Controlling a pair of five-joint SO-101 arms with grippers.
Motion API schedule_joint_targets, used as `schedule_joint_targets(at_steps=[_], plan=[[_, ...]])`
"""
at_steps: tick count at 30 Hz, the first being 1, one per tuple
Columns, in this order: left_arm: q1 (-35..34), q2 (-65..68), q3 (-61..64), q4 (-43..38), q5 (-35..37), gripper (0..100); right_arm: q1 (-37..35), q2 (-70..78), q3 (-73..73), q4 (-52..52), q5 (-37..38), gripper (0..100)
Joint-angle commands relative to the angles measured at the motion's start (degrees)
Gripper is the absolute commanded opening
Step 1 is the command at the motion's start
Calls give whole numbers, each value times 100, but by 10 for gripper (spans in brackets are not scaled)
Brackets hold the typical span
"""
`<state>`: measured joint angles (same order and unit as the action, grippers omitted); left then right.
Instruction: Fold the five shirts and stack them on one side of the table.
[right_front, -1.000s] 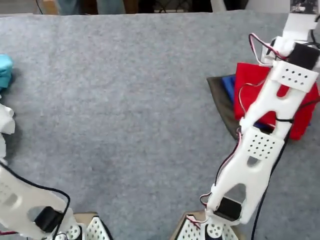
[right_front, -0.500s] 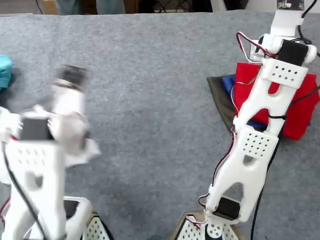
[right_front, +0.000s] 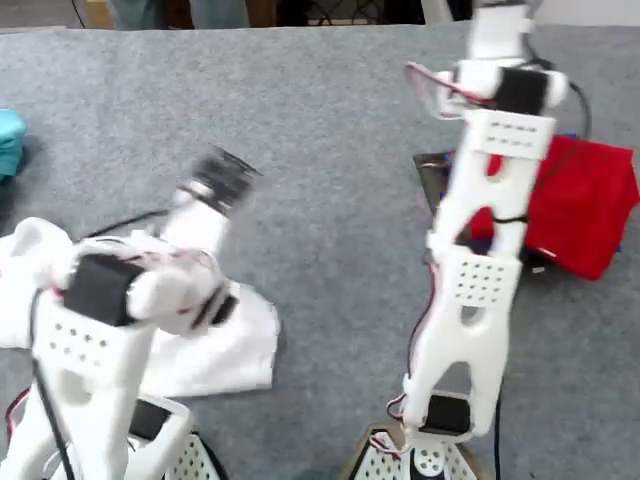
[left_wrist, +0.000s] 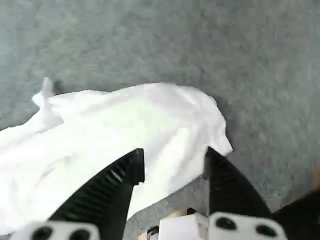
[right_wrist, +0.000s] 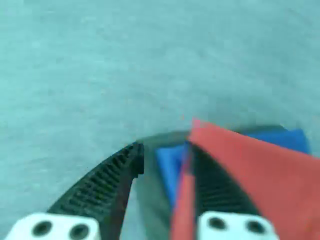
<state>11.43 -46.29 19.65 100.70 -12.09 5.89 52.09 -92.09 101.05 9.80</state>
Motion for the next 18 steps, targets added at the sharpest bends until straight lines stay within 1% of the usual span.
schedule_joint_targets(at_steps=[1, 3, 6, 9, 11, 13, 14, 16, 18], plan=[[-1525, -352, -971, 26, 378, 274, -721, -374, -4, 9, -26, 334], [-2677, -527, -1402, 18, 457, 274, -1108, -374, 40, 9, -62, 339], [-4919, -598, -1666, 0, 431, 273, -1837, -409, 365, 9, -70, 339], [-7134, -404, -1376, -185, 273, 271, -2681, -409, 840, 18, -70, 339], [-8321, -114, -875, -712, 79, 271, -3270, -409, 1235, 18, -79, 339], [-9182, 264, -312, -1336, -9, 271, -3877, -409, 1648, 18, -79, 339], [-9490, 466, -84, -1635, -9, 271, -4167, -400, 1851, 9, -88, 339], [-9938, 853, 215, -2127, -18, 271, -4695, -374, 2202, 9, -360, 339], [-10290, 1213, 277, -2453, -123, 271, -5143, -374, 2589, 0, -835, 339]])
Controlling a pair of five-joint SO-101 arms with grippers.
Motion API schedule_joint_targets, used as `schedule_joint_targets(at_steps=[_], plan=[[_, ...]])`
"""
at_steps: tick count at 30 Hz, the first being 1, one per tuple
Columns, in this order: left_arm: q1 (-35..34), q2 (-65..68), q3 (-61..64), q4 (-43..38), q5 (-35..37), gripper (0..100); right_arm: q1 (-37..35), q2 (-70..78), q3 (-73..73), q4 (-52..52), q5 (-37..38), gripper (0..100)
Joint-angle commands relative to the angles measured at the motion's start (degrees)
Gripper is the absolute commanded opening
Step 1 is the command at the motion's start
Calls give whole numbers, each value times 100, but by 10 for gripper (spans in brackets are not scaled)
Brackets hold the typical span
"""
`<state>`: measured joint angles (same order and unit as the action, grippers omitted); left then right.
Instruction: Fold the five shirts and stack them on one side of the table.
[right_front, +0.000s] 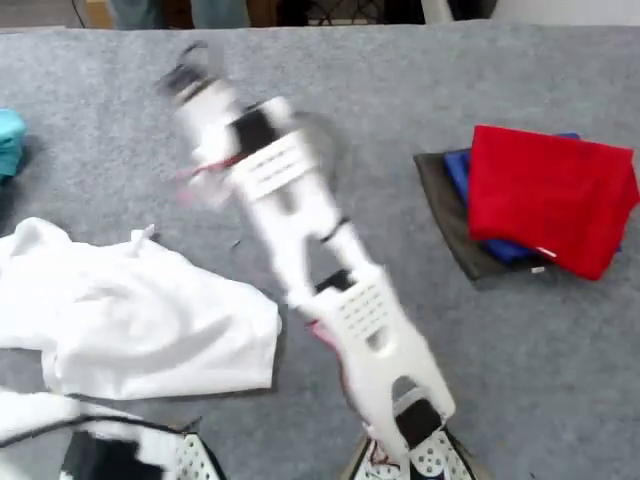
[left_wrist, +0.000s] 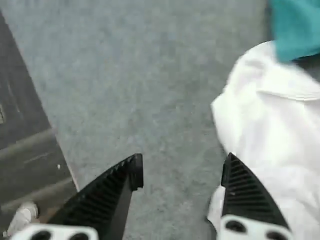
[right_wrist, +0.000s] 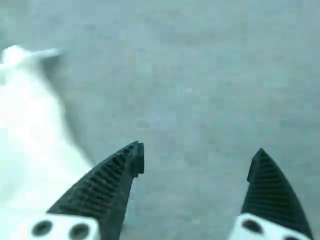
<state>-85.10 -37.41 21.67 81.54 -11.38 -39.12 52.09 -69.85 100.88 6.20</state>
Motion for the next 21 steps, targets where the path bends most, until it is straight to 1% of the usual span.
schedule_joint_targets(at_steps=[1, 4, 6, 11, 13, 16, 17, 19, 21], plan=[[-760, 484, 75, -642, -299, 271, -835, -374, 567, 9, -668, 339], [-945, 897, 66, -782, -396, 271, -1275, -365, 1130, -18, -1020, 339], [-954, 1099, 57, -809, -396, 271, -1433, -365, 1490, -167, -1046, 339], [-910, 1284, 66, -791, -396, 270, -1451, -365, 2343, -554, -1037, 326], [-910, 1292, 66, -809, -396, 270, -1451, -365, 2563, -580, -1037, 253], [-901, 1327, 66, -809, -396, 270, -1345, -365, 2651, -642, -879, 53], [-901, 1327, 66, -809, -396, 270, -1257, -365, 2633, -651, -774, 5], [-901, 1336, 66, -809, -396, 270, -932, -391, 2633, -624, -738, 49], [-901, 1336, 66, -809, -396, 270, -519, -409, 2633, -615, -712, 21]])
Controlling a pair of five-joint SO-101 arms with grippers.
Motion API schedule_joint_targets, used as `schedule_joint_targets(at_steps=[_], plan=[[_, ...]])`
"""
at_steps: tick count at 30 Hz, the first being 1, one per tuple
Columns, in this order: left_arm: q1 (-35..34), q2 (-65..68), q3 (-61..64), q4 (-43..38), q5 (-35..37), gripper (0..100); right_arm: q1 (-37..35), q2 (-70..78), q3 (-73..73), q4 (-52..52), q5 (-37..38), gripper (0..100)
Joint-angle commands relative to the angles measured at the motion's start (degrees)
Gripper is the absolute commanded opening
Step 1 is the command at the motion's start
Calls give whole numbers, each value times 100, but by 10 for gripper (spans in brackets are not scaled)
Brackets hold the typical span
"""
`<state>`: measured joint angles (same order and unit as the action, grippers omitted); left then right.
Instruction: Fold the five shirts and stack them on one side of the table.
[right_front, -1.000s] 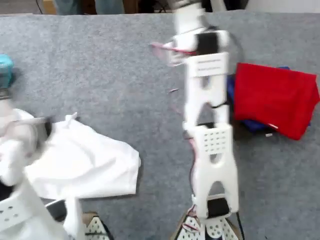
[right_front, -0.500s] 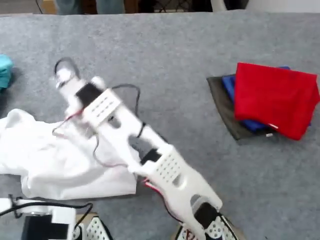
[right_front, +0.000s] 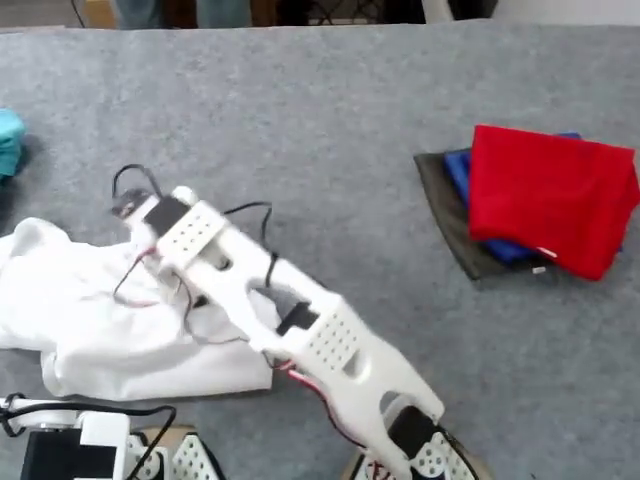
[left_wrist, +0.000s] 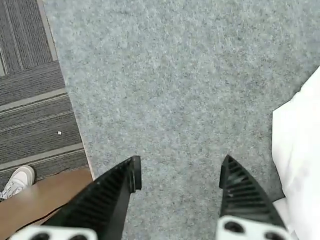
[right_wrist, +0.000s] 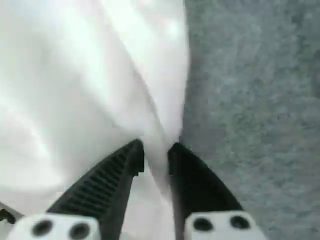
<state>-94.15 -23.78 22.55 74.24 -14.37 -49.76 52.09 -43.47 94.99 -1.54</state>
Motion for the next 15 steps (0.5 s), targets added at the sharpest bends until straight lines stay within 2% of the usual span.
schedule_joint_targets(at_steps=[1, 10, 15], plan=[[4, -26, -22, -79, -97, 270, 774, -409, -4, -26, 79, 11], [277, -18, 13, -53, -105, 270, 3305, -365, -409, -167, 976, 15], [620, -18, 22, -44, -97, 270, 4193, -374, -831, -369, 1679, 31]])
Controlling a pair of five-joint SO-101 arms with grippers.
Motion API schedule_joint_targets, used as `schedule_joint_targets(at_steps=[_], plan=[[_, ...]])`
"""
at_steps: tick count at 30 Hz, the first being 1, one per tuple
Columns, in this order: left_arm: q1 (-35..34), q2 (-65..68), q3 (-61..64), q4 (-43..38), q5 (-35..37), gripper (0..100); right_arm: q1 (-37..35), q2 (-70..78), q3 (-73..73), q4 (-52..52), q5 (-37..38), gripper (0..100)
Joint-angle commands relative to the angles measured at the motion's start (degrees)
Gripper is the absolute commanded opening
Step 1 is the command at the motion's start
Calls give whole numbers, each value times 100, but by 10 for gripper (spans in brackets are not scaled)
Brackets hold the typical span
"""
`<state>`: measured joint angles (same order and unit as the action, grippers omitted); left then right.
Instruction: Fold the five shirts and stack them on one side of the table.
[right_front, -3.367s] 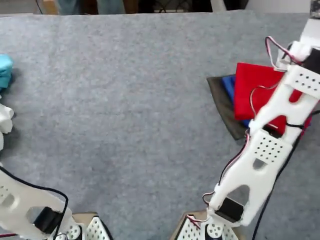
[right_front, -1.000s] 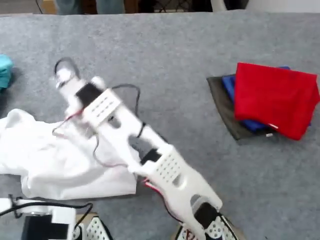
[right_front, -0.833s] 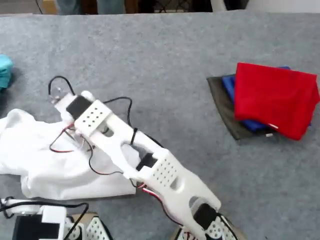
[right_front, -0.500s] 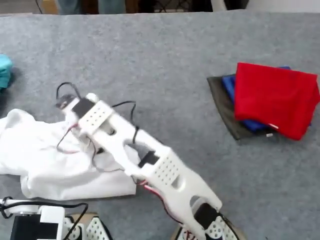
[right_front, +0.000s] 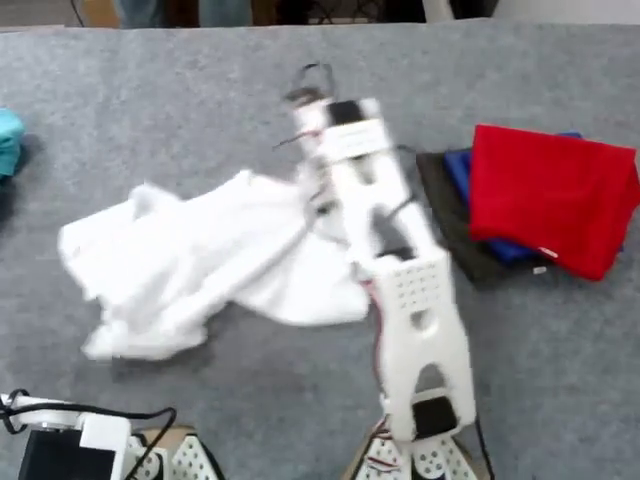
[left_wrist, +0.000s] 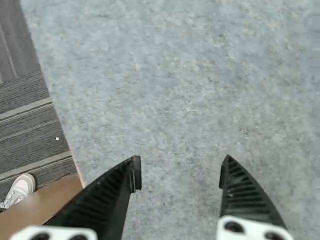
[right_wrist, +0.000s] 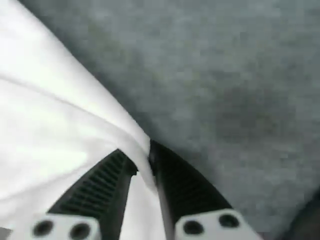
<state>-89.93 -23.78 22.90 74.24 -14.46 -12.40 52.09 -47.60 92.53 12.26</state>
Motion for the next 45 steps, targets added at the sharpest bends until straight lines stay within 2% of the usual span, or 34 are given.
schedule_joint_targets(at_steps=[1, 6, 8, 12, 16, 23, 26, 29, 32, 34, 37, 39, 42, 44, 45], plan=[[251, -18, -13, -44, -88, 270, 545, -374, -505, -123, 290, 64], [418, -18, -13, -44, -79, 270, 633, -409, -971, -97, 343, 341], [418, -18, -4, -53, -79, 270, 527, -409, -1235, -97, 316, 396], [391, -9, -4, -79, -79, 270, 114, -409, -2026, 431, 299, 364], [382, -9, -4, -79, -79, 270, -589, -409, -2853, 879, 255, 296], [391, -9, 4, -88, -62, 270, -2312, -374, -2730, 870, -818, 193], [426, -9, 119, -141, -62, 270, -3033, -374, -2255, 870, -1055, 233], [470, -9, 268, -255, -79, 270, -3560, -365, -1569, 844, -1222, 326], [470, -9, 303, -237, -88, 270, -3903, -303, -734, 519, -1213, 400], [497, -9, 303, -220, -88, 270, -3947, -180, -338, 132, -1204, 410], [505, -9, 303, -229, -88, 270, -3912, 22, -163, -237, -1213, 367], [505, -9, 303, -237, -88, 270, -3851, 40, -295, -264, -1204, 243], [505, -9, 303, -237, -88, 270, -3842, 57, -743, -220, -1187, 4], [514, -9, 303, -246, -79, 270, -3815, 40, -1051, -18, -1196, 54], [514, -9, 303, -246, -79, 270, -3815, 40, -1244, 62, -1196, 41]])
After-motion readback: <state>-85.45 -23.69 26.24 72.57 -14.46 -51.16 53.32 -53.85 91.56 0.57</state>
